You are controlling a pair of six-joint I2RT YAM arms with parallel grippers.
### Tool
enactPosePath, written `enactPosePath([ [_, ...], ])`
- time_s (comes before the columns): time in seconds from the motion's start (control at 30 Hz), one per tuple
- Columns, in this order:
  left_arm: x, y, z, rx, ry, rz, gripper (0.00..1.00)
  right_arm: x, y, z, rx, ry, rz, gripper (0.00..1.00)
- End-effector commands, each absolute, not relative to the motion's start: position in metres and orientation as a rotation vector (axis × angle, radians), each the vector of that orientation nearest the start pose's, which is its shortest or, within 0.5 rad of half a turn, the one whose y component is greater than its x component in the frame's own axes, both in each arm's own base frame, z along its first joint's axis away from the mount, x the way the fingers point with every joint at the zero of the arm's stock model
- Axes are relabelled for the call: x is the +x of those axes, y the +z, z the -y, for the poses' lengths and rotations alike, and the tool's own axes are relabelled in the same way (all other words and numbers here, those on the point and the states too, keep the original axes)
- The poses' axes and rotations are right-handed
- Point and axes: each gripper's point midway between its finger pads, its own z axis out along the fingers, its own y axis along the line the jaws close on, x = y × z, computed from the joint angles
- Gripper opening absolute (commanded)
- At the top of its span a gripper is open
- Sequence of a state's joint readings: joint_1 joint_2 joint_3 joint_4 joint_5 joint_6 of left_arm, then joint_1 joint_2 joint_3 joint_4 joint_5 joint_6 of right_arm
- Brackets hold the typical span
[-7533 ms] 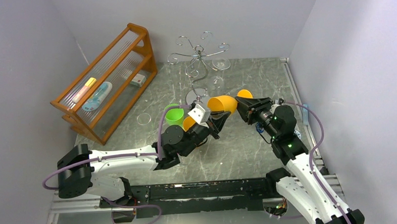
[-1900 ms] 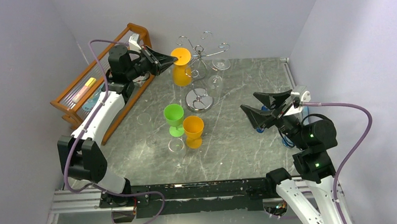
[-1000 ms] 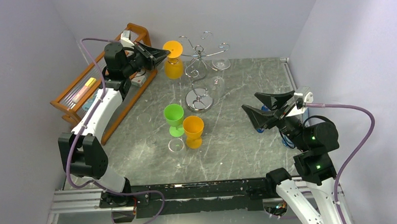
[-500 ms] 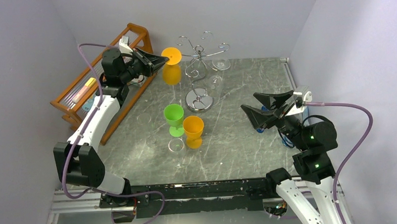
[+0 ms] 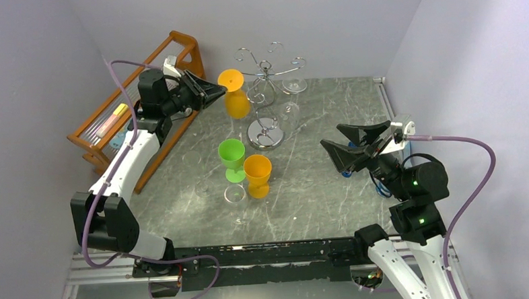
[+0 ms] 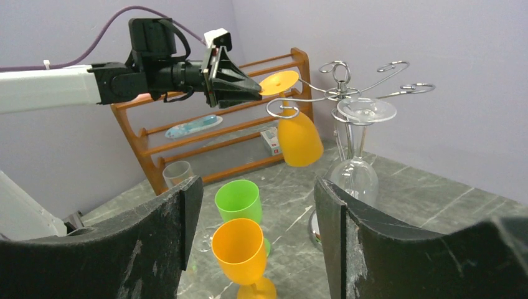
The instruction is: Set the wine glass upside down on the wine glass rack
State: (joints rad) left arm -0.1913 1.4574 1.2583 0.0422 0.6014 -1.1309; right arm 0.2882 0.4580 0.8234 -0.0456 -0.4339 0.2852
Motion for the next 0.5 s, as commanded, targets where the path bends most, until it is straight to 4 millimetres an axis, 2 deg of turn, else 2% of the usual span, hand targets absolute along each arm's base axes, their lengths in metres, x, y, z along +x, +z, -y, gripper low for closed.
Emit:
enactPosePath([
  [0.0,0.384,0.33,0.208,-0.362,-1.419,-1.954,0.3,0.185,0.41,-0.144,-0.384,0.768,-1.248,0.69],
  [0.17,0.372,0.331,0.204,-0.313,-1.376,-1.963,0.43,0.185,0.411,-0.141,-0.372,0.759,-1.255,0.7],
  [0.27,0.358,0.329,0.199,-0.236,-1.304,-1.985,0.53,0.192,0.407,-0.135,-0.317,0.74,-1.289,0.7],
  [0.47,0.326,0.316,0.176,-0.058,-1.054,-2.024,0.72,0.217,0.374,-0.13,-0.164,0.748,-1.475,0.7],
])
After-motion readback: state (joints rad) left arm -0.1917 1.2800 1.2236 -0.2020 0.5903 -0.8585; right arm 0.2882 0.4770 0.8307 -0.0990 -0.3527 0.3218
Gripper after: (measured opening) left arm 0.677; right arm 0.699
